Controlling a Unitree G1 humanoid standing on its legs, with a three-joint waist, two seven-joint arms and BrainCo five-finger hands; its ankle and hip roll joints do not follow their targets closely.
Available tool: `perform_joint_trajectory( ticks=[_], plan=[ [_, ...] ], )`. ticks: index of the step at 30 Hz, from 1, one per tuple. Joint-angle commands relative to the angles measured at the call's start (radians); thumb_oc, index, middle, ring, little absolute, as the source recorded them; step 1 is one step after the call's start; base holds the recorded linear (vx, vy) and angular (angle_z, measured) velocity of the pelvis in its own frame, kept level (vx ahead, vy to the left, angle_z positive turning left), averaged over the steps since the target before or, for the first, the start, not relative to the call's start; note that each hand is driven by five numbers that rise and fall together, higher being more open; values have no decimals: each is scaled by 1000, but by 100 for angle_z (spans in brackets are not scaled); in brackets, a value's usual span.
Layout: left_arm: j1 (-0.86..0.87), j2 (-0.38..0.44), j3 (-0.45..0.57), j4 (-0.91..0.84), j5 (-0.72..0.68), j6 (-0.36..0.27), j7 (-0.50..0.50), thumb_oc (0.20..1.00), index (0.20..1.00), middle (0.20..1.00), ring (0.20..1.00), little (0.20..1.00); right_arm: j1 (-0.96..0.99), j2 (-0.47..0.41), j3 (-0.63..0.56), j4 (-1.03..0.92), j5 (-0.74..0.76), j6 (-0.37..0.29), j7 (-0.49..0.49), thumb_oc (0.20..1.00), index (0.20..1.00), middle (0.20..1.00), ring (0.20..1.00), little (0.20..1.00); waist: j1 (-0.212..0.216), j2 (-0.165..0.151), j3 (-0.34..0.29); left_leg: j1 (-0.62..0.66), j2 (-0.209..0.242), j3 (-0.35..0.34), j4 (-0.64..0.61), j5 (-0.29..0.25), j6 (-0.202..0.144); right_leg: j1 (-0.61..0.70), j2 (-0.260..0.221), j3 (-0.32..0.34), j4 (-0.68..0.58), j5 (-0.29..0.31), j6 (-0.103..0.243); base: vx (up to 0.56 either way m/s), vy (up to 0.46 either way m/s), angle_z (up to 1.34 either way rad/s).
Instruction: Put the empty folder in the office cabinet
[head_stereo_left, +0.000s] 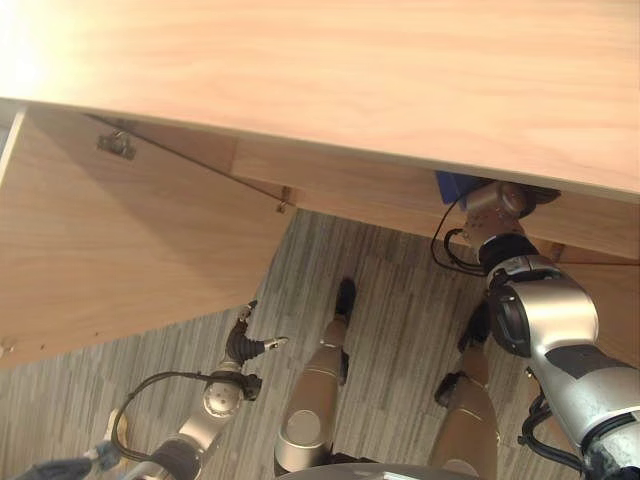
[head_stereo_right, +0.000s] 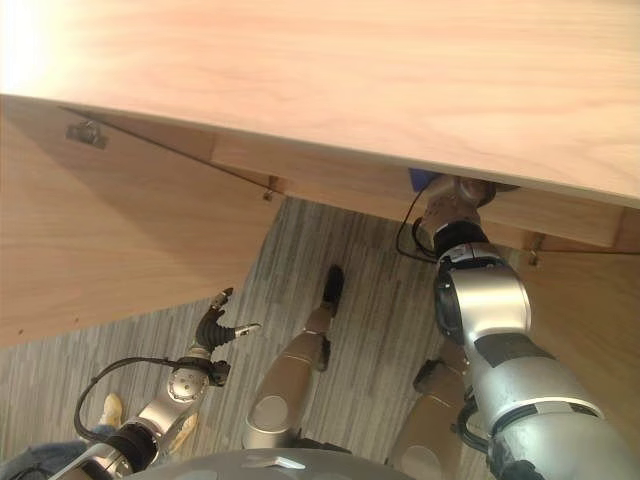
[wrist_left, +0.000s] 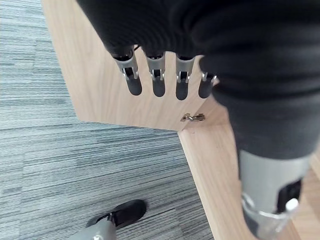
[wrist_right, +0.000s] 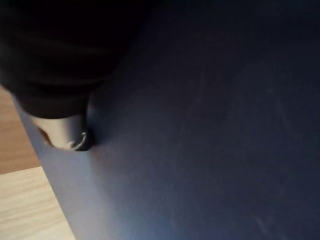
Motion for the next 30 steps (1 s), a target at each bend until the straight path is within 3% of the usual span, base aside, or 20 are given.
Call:
perform_joint_trajectory(
  ticks=[1, 4, 5, 17, 30],
  plan=[
    [-63, 61, -51, -6, 17, -37, 29, 1000, 1000, 1000, 1000, 1000, -124, -141, 19, -33, -27, -45, -31, 200, 200, 200, 200, 200, 42, -22, -17, 4, -19, -8, 139, -181, 7, 37, -112, 8, 48, -27, 106, -29, 49, 33],
    [-76, 55, -65, -6, 11, -46, 26, 1000, 1000, 1000, 1000, 1000, -151, -166, 22, -27, -22, -32, -25, 200, 200, 200, 200, 200, 58, -17, -23, -33, -40, -20, 170, -193, 12, 37, -130, -2, 42, -20, 112, -39, 46, 28],
    [-85, 56, -72, -3, 11, -44, 19, 1000, 1000, 1000, 1000, 1000, -189, -200, 5, -3, 66, -34, 7, 200, 200, 200, 200, 200, 74, -13, -33, -60, -55, -26, 189, -210, 15, 39, -142, -10, 36, -18, 117, 10, 28, 15],
    [-98, 52, -65, 10, -16, -39, 0, 1000, 1000, 1000, 1000, 1000, -287, -348, 49, 61, 135, 13, 36, 200, 200, 200, 200, 200, 98, 1, -63, -154, -92, -46, 221, -215, 19, 0, -171, -19, 27, -4, 124, 4, 28, 17],
    [-98, 60, -22, 5, -37, -34, 9, 1000, 1000, 1000, 1000, 1000, -322, -348, 167, 108, -2, 115, 74, 200, 200, 200, 200, 200, 111, 8, -62, -222, -111, -40, 252, -217, 25, -44, -180, -8, 38, -3, 123, 0, 0, 0]
  ],
)
